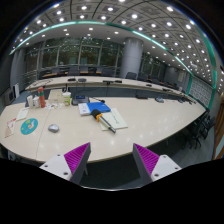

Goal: Arrange mouse

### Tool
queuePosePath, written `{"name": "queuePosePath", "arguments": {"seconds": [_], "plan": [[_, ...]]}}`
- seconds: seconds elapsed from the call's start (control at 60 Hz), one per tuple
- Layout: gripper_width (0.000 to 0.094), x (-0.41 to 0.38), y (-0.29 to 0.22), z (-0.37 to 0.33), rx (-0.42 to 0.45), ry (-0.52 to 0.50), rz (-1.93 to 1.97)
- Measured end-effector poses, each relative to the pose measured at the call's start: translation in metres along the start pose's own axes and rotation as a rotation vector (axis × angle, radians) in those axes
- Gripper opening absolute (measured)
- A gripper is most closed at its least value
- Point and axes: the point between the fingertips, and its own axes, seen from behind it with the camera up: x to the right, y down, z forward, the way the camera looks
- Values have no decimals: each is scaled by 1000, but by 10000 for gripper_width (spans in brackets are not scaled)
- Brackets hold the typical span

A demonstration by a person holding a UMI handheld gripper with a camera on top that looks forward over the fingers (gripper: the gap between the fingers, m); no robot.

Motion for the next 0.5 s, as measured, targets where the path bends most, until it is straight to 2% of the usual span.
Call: {"name": "queuePosePath", "arguments": {"seconds": [0.217, 0.417, 0.5], "plan": [[862, -19, 42, 22, -51, -67, -6], [859, -94, 84, 48, -125, -184, -54], [857, -144, 96, 69, -128, -248, -76]]}}
